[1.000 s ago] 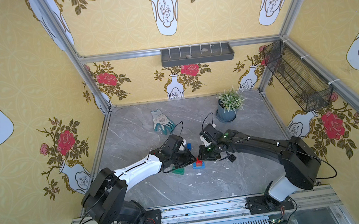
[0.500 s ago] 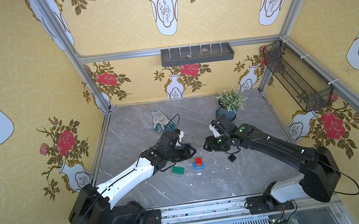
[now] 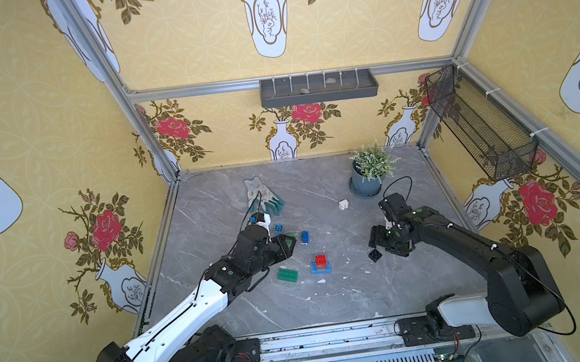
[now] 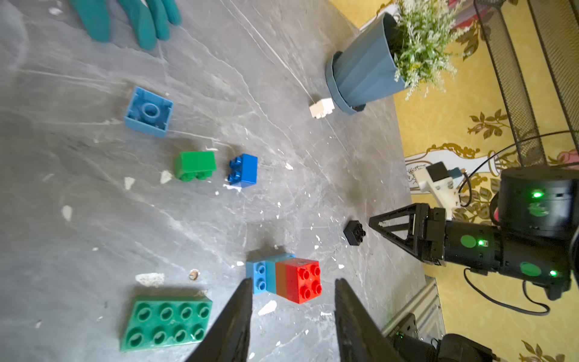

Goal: Assemble the number 1 with lego
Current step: Assemble the lego brick with the lego brick, then pick up the lego brick from the center of the board.

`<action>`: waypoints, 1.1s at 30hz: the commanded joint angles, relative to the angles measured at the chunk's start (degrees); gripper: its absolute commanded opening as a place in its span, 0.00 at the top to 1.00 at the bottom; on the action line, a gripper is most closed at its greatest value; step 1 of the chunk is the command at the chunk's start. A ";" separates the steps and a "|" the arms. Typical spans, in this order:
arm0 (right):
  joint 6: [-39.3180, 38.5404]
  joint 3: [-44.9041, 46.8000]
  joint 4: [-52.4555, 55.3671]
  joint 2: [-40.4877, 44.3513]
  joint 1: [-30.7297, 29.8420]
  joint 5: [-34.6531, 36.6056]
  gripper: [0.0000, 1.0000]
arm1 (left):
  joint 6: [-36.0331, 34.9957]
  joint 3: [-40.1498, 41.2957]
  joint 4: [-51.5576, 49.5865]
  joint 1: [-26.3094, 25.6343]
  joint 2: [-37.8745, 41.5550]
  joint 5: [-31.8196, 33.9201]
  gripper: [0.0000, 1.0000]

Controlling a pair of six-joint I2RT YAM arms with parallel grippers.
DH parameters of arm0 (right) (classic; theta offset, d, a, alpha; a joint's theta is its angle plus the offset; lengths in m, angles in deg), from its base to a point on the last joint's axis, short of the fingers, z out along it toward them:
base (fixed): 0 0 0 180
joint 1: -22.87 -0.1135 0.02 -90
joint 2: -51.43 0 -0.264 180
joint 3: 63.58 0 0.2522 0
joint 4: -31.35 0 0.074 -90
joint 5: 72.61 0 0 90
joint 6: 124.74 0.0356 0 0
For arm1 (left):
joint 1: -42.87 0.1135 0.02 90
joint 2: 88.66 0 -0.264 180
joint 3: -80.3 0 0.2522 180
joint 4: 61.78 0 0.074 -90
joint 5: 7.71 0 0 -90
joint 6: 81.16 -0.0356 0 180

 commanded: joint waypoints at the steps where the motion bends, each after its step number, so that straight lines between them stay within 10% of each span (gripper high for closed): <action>1: -1.63 0.65 -4.03 -1.68 0.66 -3.74 0.22 | 0.58 1.08 -0.15 0.70 1.04 2.55 0.55; 18: -2.96 0.42 -7.95 -8.09 -4.68 -13.29 0.29 | 1.01 2.04 0.71 1.95 -0.12 0.06 0.54; 26: -1.87 -7.85 2.52 -15.81 -13.48 5.44 0.36 | 1.41 2.76 0.20 2.42 1.01 -0.09 0.54; 33: 1.47 -10.30 2.50 -17.54 -14.75 8.22 0.39 | 1.50 3.29 -0.51 2.70 2.11 0.03 0.54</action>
